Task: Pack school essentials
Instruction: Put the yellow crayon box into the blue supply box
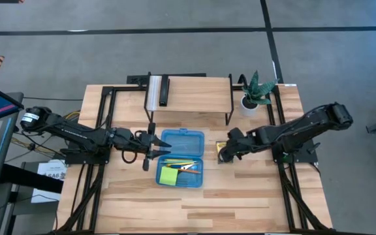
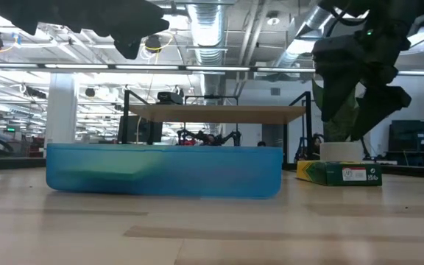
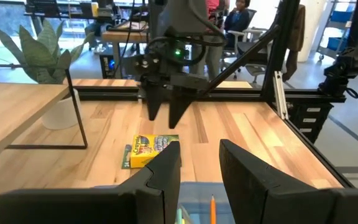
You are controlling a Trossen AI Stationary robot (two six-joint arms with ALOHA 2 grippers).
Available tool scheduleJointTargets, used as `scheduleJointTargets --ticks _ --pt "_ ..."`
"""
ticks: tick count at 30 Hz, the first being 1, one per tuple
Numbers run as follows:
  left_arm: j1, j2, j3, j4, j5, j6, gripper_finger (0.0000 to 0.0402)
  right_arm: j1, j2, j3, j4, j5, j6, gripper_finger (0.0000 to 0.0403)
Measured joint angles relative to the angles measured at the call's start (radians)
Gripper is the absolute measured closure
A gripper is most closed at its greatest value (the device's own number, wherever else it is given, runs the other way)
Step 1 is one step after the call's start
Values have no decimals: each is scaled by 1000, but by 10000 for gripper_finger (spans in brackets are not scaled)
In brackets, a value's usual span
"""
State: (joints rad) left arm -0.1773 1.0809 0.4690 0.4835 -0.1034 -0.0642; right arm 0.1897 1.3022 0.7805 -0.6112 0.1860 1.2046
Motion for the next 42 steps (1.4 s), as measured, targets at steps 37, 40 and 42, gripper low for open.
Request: scheduleJointTargets --ticks 37,40,42 --pt "0 0 0 -36 -14 -28 303 -114 94 2 53 -77 73 10" --pt "0 0 -1 -39 -14 -28 303 -132 141 2 71 -109 39 10" --pt "0 0 -1 -48 -14 -31 303 -141 172 3 95 -129 20 10"
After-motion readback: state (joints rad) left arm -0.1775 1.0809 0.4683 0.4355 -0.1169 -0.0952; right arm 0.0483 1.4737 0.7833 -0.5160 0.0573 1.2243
